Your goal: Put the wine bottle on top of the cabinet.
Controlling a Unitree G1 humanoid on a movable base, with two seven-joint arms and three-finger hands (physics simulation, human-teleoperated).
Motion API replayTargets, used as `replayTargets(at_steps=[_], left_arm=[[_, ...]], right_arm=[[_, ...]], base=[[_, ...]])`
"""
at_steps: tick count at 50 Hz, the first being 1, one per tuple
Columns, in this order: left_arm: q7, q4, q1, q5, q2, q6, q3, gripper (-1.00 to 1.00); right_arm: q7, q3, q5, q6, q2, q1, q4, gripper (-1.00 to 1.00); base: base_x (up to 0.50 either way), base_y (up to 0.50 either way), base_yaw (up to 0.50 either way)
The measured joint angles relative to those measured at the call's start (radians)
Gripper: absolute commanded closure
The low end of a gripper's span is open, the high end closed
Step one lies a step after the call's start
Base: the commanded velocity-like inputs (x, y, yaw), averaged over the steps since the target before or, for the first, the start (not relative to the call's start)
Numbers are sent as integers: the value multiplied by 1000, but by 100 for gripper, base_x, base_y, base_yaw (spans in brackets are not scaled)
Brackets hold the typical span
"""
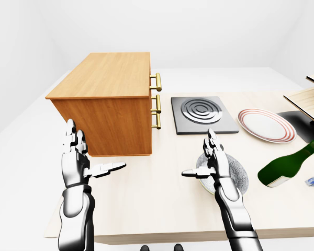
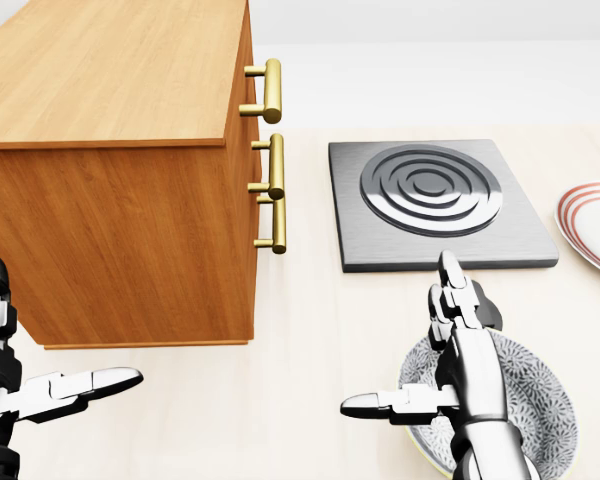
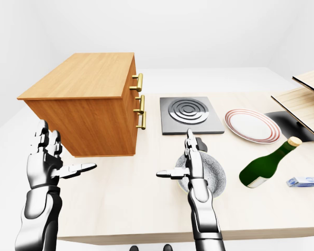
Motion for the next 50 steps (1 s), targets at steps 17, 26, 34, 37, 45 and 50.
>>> replayTargets(at_steps=[17,26,34,37,45,50], left_arm=[[-4,-7,4,0,2,2,8,-100],[-6,-23,6,-6,3,16,21,-100],[-8,-45,8,-16,5,21,41,-100],[-9,-53,9,-20,5,21,51,-100],[-11,-95,15,-48,12,21,106,-100],[-17,-123,20,-64,15,21,145,-100]], right_arm=[[-9,0,-4,4,1,1,-4,-100],[-25,-2,-14,32,0,9,-45,-100],[-39,-1,-34,82,1,23,-243,-100],[-41,-2,-42,82,1,24,-319,-100],[-40,-36,-49,82,-8,10,-485,-100],[-39,-74,-47,82,-18,-9,-590,-100]], base=[[0,0,0],[0,0,0],[0,0,0],[0,0,0],[0,0,0],[0,0,0]])
